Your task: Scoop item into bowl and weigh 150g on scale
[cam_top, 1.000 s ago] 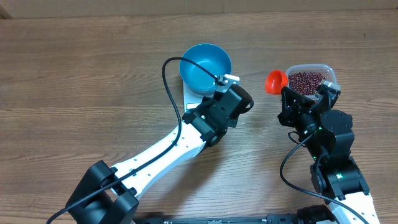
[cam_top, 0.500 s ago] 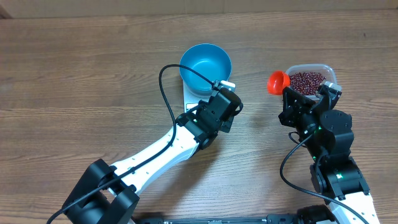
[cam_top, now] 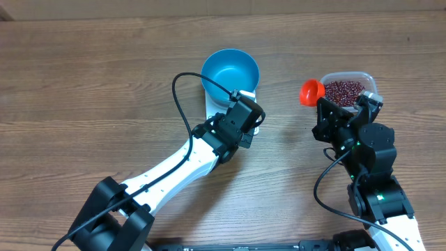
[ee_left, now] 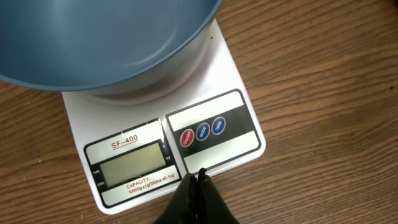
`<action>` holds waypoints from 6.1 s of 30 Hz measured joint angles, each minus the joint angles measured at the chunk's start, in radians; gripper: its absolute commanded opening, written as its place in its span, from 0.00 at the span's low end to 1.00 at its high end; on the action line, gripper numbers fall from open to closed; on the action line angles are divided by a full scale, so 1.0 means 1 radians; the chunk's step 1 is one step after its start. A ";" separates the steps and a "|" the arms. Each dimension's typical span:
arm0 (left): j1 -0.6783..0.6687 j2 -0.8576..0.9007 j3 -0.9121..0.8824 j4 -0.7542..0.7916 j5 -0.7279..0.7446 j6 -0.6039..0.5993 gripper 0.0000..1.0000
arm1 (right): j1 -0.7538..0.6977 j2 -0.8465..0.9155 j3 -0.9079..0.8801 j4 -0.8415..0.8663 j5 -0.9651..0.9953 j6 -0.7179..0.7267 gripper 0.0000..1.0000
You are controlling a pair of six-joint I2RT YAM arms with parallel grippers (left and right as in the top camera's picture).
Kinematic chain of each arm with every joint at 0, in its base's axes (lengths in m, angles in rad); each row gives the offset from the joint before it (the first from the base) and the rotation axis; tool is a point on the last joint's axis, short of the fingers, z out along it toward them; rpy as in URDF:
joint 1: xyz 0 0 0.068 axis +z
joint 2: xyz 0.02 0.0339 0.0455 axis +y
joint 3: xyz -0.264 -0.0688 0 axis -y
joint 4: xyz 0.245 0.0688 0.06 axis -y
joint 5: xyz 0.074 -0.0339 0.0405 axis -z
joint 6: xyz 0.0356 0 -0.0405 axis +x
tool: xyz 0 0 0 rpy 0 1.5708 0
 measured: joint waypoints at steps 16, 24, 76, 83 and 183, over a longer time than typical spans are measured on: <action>0.000 0.030 -0.006 0.034 0.000 0.000 0.04 | 0.000 0.000 0.000 -0.001 0.000 0.000 0.04; 0.000 0.044 -0.006 0.034 0.000 0.000 0.04 | 0.000 0.010 0.000 0.000 -0.001 0.000 0.04; 0.000 0.138 -0.011 0.138 -0.061 0.000 0.04 | 0.000 0.028 0.000 0.001 -0.001 0.000 0.04; 0.000 0.138 -0.011 0.138 -0.061 0.000 0.04 | 0.000 0.028 0.000 0.001 -0.001 0.000 0.04; 0.000 0.241 -0.012 0.225 -0.107 0.000 0.04 | 0.000 0.029 0.000 0.011 -0.010 0.000 0.04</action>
